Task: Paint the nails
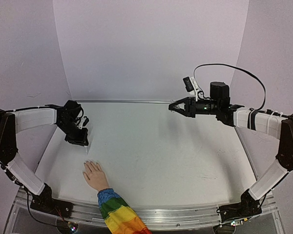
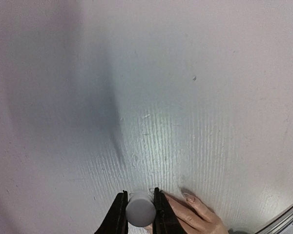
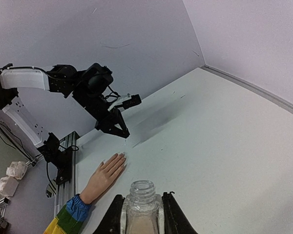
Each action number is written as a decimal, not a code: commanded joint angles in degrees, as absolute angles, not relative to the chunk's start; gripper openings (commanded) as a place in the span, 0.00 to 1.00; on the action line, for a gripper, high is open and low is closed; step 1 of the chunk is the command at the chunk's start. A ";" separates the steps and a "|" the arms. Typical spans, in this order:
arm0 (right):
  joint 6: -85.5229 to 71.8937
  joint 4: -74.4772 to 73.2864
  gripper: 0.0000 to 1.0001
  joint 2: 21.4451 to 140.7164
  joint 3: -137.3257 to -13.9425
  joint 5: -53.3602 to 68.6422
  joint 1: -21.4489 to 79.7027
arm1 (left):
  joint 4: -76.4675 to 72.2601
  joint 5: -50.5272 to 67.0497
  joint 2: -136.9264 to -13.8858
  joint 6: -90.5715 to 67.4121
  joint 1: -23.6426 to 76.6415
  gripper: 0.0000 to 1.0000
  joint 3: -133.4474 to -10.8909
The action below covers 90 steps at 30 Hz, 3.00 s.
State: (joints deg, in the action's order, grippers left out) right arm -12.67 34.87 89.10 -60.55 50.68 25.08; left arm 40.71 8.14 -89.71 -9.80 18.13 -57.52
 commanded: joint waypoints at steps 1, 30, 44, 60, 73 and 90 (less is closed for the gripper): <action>-11.44 38.85 0.00 88.86 -62.27 51.34 24.93 | 41.15 9.76 -83.36 -6.84 17.78 0.00 -64.00; -2.47 48.85 0.00 92.59 -66.13 34.14 43.78 | 24.60 34.70 -81.94 -13.37 35.33 0.00 -90.47; -0.53 49.83 0.00 94.81 -68.88 32.72 46.67 | 23.82 36.39 -82.78 -11.43 39.71 0.00 -91.19; -0.52 50.69 0.00 94.59 -68.77 35.37 47.17 | 23.86 32.36 -83.03 -11.34 40.00 0.00 -90.66; 1.19 51.32 0.00 95.36 -69.60 34.89 47.54 | 24.73 32.01 -83.19 -10.81 39.99 0.00 -89.96; 0.71 52.36 0.00 95.21 -69.06 31.64 47.74 | 25.82 31.36 -82.68 -9.79 39.99 0.00 -89.34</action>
State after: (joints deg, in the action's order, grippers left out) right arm 0.49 46.78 95.81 -66.85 32.71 47.35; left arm 27.03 32.21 -83.37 -11.16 39.81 -88.47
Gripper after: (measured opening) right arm 0.224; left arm 0.160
